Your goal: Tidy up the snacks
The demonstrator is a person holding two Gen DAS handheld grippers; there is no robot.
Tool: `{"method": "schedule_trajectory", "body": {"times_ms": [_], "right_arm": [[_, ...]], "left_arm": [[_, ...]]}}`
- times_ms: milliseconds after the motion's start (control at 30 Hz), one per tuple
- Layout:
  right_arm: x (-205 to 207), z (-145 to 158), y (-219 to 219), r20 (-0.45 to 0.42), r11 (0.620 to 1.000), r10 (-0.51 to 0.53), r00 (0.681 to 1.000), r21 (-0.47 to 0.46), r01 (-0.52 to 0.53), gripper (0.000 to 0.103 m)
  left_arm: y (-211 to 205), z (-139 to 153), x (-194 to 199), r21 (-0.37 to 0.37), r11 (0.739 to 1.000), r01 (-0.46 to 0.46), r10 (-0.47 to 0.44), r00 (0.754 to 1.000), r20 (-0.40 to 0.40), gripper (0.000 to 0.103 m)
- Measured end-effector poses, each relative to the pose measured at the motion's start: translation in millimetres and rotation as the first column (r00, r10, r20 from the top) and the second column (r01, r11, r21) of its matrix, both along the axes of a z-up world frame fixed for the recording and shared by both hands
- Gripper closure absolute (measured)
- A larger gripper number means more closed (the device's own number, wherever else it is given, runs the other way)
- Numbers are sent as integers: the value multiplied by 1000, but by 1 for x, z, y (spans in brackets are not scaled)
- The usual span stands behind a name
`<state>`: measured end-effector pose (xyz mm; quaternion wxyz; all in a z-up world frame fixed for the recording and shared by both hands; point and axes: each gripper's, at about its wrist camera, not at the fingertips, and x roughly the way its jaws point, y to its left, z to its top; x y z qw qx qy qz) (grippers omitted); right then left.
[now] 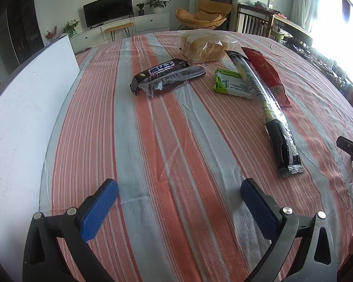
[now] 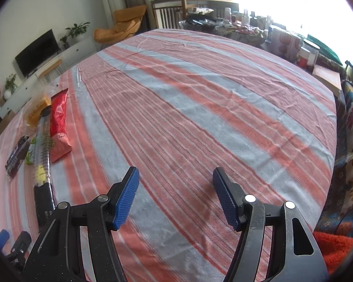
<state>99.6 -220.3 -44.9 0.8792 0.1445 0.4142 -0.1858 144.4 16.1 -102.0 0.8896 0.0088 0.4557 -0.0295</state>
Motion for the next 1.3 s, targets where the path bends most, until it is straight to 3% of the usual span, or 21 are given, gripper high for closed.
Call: {"method": "schedule_trajectory", "body": {"times_ms": [133, 767, 1300], "right_arm": [[-3, 0, -1, 15, 1000, 10, 1000, 21, -10, 28], [0, -4, 16, -42, 997, 27, 999, -72, -30, 21], [1, -6, 19, -52, 996, 35, 998, -79, -39, 17]], "left_arm": [[0, 0, 0, 0, 1000, 0, 0, 1000, 0, 0], [0, 0, 0, 0, 1000, -1, 1, 1000, 0, 0], [0, 0, 0, -2, 1000, -1, 1, 1000, 0, 0]]}}
